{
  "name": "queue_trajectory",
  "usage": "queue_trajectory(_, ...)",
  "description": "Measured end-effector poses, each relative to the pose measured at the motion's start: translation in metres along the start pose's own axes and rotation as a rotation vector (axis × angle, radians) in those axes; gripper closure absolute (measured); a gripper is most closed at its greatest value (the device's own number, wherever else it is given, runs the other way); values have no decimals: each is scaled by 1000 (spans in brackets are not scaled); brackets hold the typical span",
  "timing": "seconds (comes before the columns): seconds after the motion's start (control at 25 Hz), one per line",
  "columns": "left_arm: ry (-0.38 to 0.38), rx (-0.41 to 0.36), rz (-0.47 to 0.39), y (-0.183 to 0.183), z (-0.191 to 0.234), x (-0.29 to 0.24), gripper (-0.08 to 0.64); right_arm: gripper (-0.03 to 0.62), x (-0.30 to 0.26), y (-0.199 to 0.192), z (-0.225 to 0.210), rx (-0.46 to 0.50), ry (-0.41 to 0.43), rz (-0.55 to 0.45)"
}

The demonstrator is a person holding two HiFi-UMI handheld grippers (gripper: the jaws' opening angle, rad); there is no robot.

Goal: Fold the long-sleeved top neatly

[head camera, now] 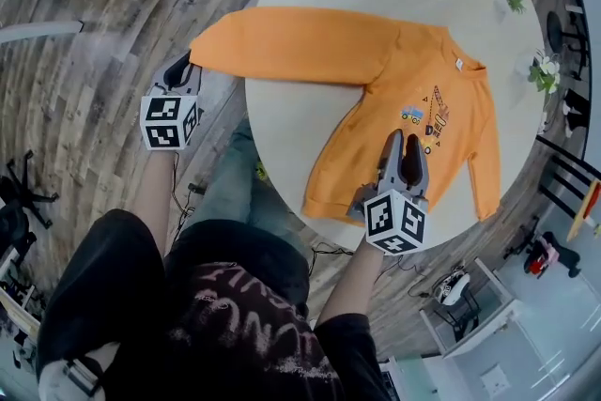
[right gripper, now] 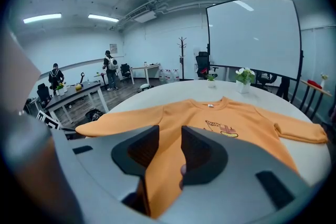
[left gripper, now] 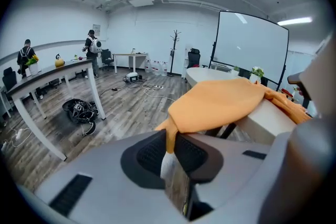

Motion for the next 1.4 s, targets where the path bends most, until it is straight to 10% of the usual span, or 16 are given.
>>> queue_trajectory(0.76, 216, -207, -191, 140, 16, 41, 506, 454, 44, 30, -85, -79, -11, -88)
queue_trajectory(1.4, 171, -359, -383, 263, -104, 53, 506, 454, 112, 24, -181, -196, -98, -161)
Point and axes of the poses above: the fingertips, and each gripper's own axes: x backward along the fingers, z to its left, y out of its top, the point moved 2 cm from there along x, backward along the fingers, and after that the axes turned 2 degrees about y, right-handed, at the moved point
